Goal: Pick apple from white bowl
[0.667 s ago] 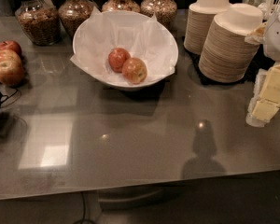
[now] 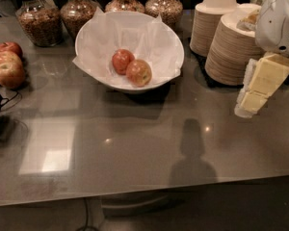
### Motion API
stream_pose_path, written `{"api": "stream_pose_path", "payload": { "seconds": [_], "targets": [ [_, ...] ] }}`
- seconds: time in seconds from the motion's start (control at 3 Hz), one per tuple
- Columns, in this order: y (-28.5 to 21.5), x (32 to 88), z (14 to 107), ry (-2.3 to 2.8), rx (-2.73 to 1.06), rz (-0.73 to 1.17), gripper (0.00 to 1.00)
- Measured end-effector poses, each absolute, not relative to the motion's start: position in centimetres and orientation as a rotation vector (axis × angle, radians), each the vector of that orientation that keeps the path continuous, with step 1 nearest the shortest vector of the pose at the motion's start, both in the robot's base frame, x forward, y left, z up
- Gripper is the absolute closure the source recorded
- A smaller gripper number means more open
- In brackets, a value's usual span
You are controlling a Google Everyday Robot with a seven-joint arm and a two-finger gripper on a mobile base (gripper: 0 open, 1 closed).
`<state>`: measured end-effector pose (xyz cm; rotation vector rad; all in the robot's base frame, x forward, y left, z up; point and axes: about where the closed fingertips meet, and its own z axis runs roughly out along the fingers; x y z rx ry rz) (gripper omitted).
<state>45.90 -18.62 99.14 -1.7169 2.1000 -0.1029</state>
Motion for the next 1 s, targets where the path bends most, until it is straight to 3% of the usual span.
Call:
{"api": "stream_pose_path", "payload": {
  "seconds": [0.67,1.0],
  "targets": [
    [-17.8,47.3,98.8,2.072,-1.663,-0.049,0.00],
    [-14.3,50.5,98.0,1.999,-1.612,0.092,0.00]
  ]
}}
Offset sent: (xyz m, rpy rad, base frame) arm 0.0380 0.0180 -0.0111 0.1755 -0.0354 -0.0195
